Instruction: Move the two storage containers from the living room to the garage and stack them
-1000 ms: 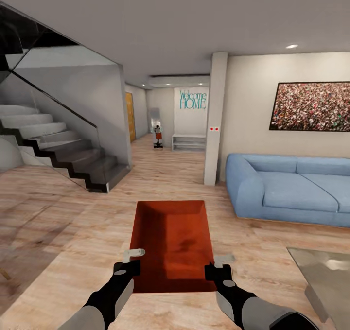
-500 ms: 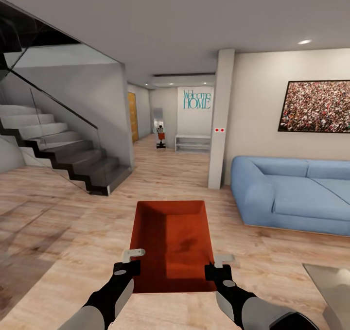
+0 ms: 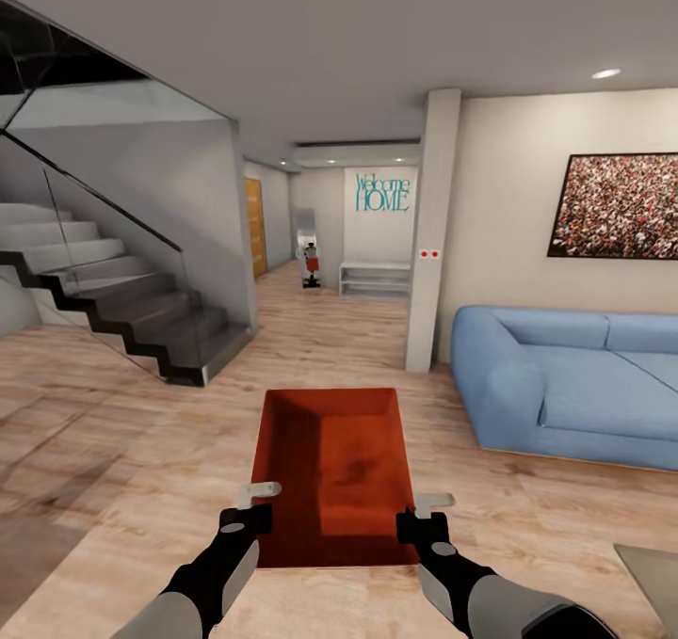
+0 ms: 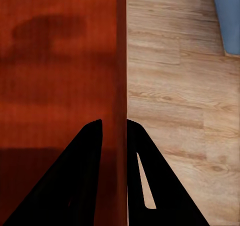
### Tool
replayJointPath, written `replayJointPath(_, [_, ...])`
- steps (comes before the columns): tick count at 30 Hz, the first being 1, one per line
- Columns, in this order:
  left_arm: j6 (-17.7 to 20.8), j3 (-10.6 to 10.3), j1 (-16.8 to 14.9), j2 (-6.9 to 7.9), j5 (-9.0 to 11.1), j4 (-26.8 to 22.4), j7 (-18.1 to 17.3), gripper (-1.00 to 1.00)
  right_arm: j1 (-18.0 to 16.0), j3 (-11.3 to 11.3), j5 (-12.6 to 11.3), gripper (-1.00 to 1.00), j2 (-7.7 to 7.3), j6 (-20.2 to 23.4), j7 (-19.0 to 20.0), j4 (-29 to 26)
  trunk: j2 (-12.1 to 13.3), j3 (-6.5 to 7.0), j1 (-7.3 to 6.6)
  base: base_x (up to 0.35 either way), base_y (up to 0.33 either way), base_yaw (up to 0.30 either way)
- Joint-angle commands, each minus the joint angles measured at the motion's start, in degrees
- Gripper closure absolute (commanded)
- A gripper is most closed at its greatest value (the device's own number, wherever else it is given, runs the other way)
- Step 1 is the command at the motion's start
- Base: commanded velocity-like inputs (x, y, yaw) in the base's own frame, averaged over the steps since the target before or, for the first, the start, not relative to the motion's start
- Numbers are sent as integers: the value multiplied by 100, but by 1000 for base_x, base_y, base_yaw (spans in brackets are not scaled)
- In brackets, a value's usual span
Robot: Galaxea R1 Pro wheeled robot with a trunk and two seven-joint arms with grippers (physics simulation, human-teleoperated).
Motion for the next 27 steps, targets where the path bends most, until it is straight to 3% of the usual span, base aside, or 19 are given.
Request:
replayJointPath(1, [39, 94, -7, 261, 18, -20, 84, 100, -2, -65, 70, 100, 0, 12, 9, -12, -7, -10, 4, 322, 0, 0])
replayJointPath(27, [39, 91, -7, 258, 23, -14, 84, 100, -2, -73, 16, 100, -5, 1, 2, -12, -7, -10, 4, 322, 0, 0])
